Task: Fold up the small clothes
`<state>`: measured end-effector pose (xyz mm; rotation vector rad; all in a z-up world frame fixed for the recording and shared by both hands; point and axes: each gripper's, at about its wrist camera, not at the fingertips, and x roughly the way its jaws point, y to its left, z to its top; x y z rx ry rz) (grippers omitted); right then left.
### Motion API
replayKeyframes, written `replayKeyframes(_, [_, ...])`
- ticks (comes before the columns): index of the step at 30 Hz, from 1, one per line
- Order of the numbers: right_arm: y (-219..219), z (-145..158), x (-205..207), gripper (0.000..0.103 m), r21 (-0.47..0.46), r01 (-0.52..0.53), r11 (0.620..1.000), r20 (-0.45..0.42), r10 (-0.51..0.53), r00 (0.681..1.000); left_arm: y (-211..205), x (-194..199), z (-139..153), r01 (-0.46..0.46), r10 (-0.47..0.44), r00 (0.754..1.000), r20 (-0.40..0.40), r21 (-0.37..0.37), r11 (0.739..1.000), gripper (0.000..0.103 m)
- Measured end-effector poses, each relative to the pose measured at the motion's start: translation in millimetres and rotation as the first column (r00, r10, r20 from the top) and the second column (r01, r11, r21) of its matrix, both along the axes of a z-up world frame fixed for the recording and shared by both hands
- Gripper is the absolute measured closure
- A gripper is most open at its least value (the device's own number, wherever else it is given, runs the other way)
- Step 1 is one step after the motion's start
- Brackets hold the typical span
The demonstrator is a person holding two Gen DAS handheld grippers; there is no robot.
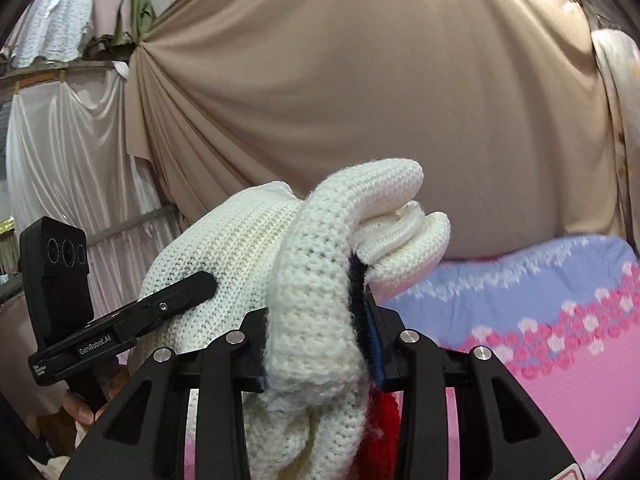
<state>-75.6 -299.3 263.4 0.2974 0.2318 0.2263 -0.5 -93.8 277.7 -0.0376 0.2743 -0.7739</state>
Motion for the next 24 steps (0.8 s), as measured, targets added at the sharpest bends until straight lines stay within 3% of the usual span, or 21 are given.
replayKeyframes(4, [36,21,45,0.064,-0.006,-0.054,0.999,0.048,0.054,0.997,39,23,17,-0.071,0.072,0.996,0.06,-0.021,0.997,0.051])
replayKeyframes(6, [49,4,83,0.056,-0.002,-0.063,0.998,0.009,0.063,0.998,56,58,3,-0.132,0.132,0.991,0.004,-0.004,0.991,0.045])
replayKeyframes(8, [60,-40,137,0.049,0.037,-0.088,0.995,-0.107,0.091,0.99,71,103,-34,-0.192,0.196,0.975,-0.109,0.039,0.981,0.039])
replayKeyframes(9, [63,-72,166,0.049,0.061,-0.094,0.994,-0.19,0.104,0.976,78,126,-60,-0.221,0.232,0.958,-0.168,0.078,0.972,0.035])
replayKeyframes(11, [67,-141,207,0.055,0.061,-0.044,0.997,-0.384,0.065,0.921,93,172,-126,-0.302,0.352,0.887,-0.3,0.203,0.932,0.039])
replayKeyframes(12, [66,-167,215,0.07,0.047,-0.018,0.999,-0.449,0.037,0.893,103,186,-152,-0.324,0.403,0.843,-0.356,0.261,0.909,0.049])
replayKeyframes(13, [65,-187,215,0.078,0.047,-0.005,0.999,-0.487,0.027,0.873,118,195,-178,-0.319,0.417,0.803,-0.425,0.285,0.904,0.054])
replayKeyframes(14, [63,-194,209,0.078,0.056,-0.003,0.998,-0.49,0.03,0.871,131,195,-189,-0.31,0.404,0.789,-0.463,0.267,0.912,0.054])
replayKeyframes(17, [67,-174,187,0.08,-0.012,0.02,1.0,-0.434,-0.023,0.901,153,185,-191,-0.324,0.394,0.795,-0.462,0.227,0.918,0.054])
replayKeyframes(21, [86,-138,192,0.079,0.031,-0.069,0.997,-0.384,0.075,0.92,142,177,-170,-0.312,0.359,0.834,-0.42,0.178,0.933,0.054])
replayKeyframes(24, [113,-141,213,0.078,-0.051,-0.099,0.994,-0.397,0.071,0.915,123,182,-166,-0.329,0.395,0.843,-0.365,0.231,0.916,0.053])
